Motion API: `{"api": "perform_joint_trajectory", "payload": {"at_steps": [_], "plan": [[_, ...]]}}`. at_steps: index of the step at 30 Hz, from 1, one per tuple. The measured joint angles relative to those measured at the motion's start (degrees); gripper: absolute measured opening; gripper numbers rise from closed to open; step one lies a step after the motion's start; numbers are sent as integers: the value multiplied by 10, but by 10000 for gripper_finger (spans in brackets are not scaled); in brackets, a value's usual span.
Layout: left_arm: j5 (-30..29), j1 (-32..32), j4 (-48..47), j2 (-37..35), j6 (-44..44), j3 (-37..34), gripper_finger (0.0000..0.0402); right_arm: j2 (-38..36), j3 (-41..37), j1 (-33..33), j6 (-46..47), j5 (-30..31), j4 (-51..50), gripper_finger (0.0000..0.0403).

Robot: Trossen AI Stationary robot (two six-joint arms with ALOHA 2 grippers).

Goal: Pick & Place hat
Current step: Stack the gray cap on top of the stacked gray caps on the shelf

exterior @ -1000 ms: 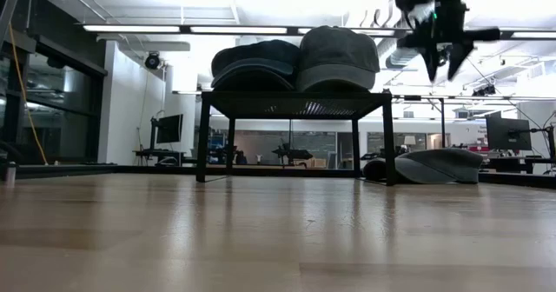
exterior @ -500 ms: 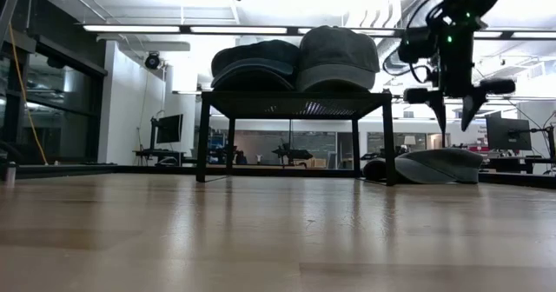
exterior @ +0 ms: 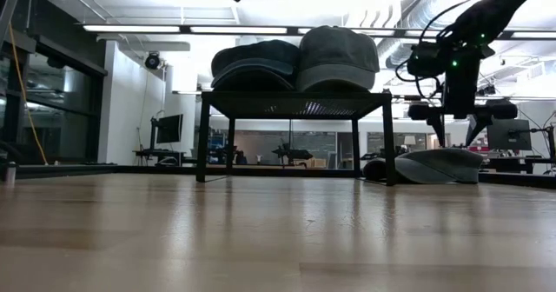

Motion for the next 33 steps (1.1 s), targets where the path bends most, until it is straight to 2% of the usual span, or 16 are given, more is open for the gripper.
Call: {"api": "perform_joint_trajectory", "payload": {"at_steps": [7, 17, 26, 33], "plan": [[-1, 0, -13, 0, 8, 0, 266, 0, -9, 9, 33, 17, 17, 236], [0, 0, -23, 0, 8, 0, 266, 0, -9, 21, 100, -1, -106, 236], [0, 0, -23, 0, 8, 0, 266, 0, -33, 21, 113, -30, -84, 236], [0, 0, -23, 0, 8, 0, 266, 0, -93, 21, 125, -77, 16, 236]]}}
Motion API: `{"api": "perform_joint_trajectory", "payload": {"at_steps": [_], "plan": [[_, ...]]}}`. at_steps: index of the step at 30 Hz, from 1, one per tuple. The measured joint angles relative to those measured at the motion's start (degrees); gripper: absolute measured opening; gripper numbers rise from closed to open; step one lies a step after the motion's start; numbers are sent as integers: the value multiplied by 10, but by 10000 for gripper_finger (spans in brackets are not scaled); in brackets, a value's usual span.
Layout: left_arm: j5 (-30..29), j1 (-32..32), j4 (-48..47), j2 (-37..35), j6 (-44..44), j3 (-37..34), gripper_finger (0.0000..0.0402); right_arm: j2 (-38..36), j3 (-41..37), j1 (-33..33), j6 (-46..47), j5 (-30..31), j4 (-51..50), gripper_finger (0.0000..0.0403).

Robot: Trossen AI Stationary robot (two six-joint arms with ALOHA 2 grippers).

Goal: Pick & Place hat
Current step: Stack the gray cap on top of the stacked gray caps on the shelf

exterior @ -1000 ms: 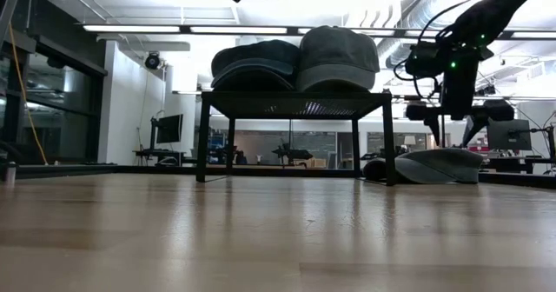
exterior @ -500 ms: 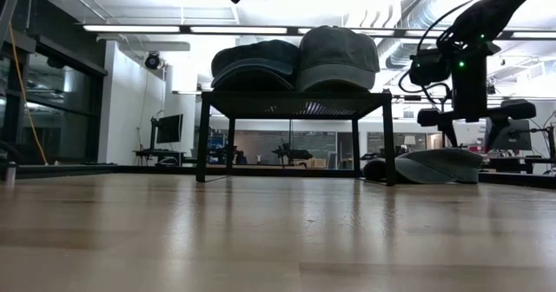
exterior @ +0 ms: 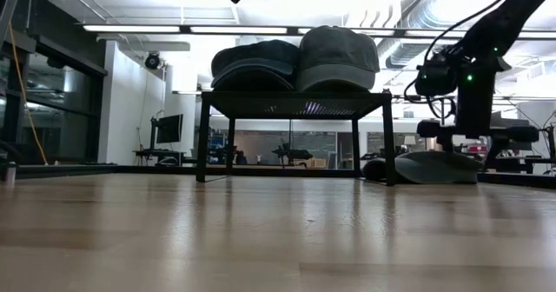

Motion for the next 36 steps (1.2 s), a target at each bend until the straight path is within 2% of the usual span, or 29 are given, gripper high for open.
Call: {"api": "perform_joint_trajectory", "payload": {"at_steps": [4, 8, 12, 18, 19, 26, 30, 36], "plan": [[0, 0, 0, 0, 0, 0, 266, 0, -15, 0, 0, -15, 40, 228], [0, 0, 0, 0, -2, 0, 266, 0, -16, 0, -3, -21, 46, 193], [0, 0, 0, 0, -5, 0, 266, 0, -16, 0, -12, -22, 47, 137], [0, 0, -2, 0, -5, 0, 266, 0, -16, 3, -65, -45, 46, 23], [0, 0, -2, 0, -5, 0, 266, -3, -16, 6, -72, -46, 45, 14], [0, 0, -3, 0, -5, 0, 266, -71, -12, 48, -65, -22, 22, 7], [5, 0, -4, 0, -6, 0, 266, -136, 20, 83, -64, 17, -61, 5], [20, 0, -4, 0, -6, 0, 266, -210, 132, 135, -104, 93, -220, 3]]}}
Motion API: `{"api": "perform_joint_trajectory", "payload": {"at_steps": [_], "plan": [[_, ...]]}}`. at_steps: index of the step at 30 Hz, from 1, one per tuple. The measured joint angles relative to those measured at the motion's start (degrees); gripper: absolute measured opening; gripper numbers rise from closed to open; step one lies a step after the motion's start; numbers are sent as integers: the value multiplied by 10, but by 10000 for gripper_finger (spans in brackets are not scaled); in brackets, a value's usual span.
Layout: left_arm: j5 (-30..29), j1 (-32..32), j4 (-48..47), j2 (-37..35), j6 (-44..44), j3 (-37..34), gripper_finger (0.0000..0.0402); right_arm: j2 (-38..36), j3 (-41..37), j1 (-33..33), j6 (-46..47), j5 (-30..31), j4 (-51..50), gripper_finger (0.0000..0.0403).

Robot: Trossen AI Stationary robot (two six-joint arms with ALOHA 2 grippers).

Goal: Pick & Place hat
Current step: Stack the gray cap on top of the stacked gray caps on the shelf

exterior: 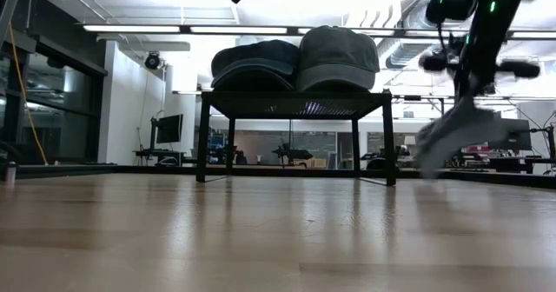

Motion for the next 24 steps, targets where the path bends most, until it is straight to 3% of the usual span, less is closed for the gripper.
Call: {"api": "perform_joint_trajectory", "payload": {"at_steps": [5, 13, 19, 24], "plan": [[0, 0, 0, 0, -9, 0, 266, -15, 120, 41, -77, 46, -98, 3], [0, 0, 1, 0, -20, 0, 266, -14, 295, 85, -204, 67, -139, 3], [0, 0, 28, 0, -57, 0, 266, -9, 402, 102, -297, 52, -132, 3], [-1, 0, 60, 0, -86, 0, 266, 4, 469, 117, -370, 3, -82, 3]]}}
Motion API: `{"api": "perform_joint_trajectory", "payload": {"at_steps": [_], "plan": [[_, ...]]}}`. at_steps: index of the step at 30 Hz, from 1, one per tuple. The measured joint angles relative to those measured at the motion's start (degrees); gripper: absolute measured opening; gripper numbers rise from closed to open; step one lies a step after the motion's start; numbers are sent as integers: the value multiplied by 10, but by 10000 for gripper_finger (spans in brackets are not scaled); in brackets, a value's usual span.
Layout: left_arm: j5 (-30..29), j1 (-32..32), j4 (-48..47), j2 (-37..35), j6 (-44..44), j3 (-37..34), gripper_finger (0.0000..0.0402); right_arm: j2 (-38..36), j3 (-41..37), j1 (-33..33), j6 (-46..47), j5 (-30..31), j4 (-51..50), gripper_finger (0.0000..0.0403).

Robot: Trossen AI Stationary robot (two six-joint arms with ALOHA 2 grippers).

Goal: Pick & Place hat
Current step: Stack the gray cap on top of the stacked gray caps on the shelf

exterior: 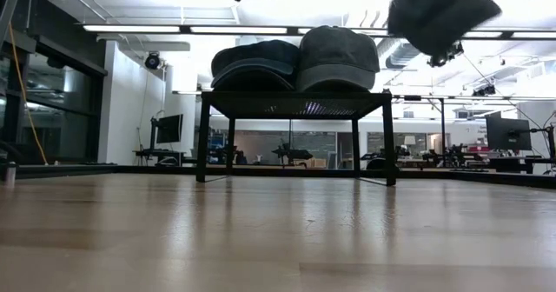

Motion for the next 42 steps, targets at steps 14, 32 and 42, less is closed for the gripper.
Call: {"api": "perform_joint_trajectory", "payload": {"at_steps": [14, 32, 42], "plan": [[-1, 0, 74, 0, -43, 0, 266, 85, 24, 50, -64, -119, 203, 3], [-63, 0, 74, 0, -42, 0, 266, 207, 23, 140, 36, -46, 294, 3], [-66, 0, 75, 0, -43, 0, 266, 214, -9, 190, 86, 21, 306, 3]]}}
